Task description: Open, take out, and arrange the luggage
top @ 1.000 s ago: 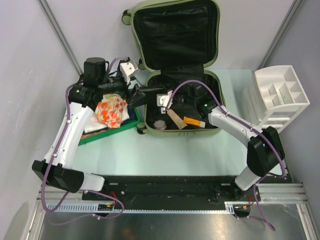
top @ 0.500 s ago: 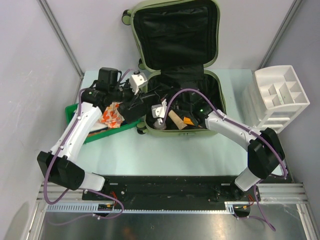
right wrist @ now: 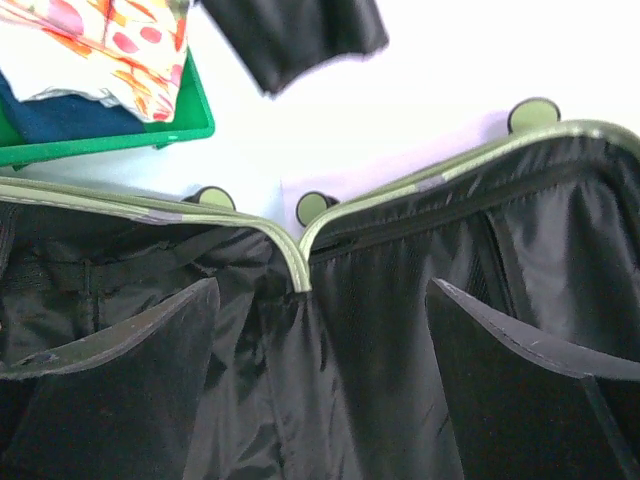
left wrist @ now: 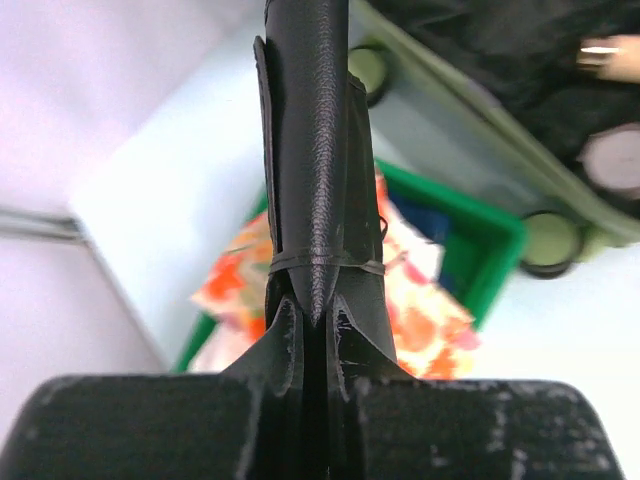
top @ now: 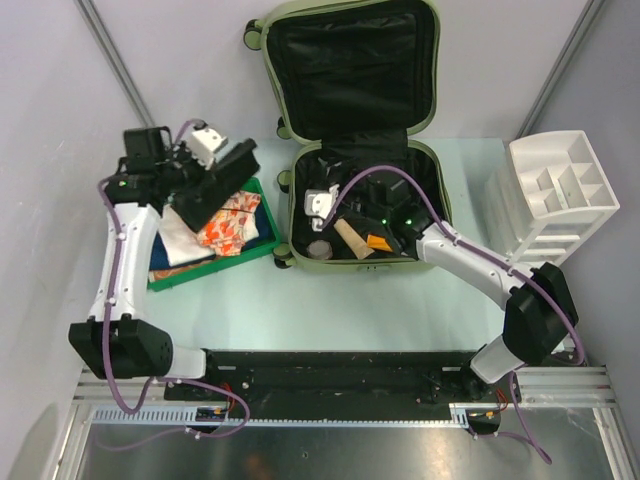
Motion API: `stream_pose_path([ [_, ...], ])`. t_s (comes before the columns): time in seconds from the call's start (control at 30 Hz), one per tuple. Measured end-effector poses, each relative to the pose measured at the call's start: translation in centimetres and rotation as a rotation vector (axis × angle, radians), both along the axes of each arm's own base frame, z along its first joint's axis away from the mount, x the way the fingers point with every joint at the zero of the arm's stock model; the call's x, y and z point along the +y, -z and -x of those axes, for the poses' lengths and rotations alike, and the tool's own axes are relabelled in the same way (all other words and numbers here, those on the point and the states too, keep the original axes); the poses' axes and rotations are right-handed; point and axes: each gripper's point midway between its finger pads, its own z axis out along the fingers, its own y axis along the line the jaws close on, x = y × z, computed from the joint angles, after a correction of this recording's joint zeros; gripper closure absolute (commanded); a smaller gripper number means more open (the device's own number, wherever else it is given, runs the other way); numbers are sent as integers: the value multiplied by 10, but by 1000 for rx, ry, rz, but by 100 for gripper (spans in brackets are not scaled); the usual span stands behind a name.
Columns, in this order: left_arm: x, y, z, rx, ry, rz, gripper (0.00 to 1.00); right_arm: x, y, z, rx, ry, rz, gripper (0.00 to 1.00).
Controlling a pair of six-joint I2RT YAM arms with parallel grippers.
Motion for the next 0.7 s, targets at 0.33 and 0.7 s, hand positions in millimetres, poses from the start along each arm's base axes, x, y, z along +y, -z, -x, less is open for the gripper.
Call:
stream_pose_path([
  [0.33, 75, -24, -40, -275, 12, -310, 100, -19, 18, -9, 194, 139, -64, 12],
  [0.7, 86, 125, -9, -275, 256, -607, 83, -42, 28, -10, 285, 217, -57, 13],
])
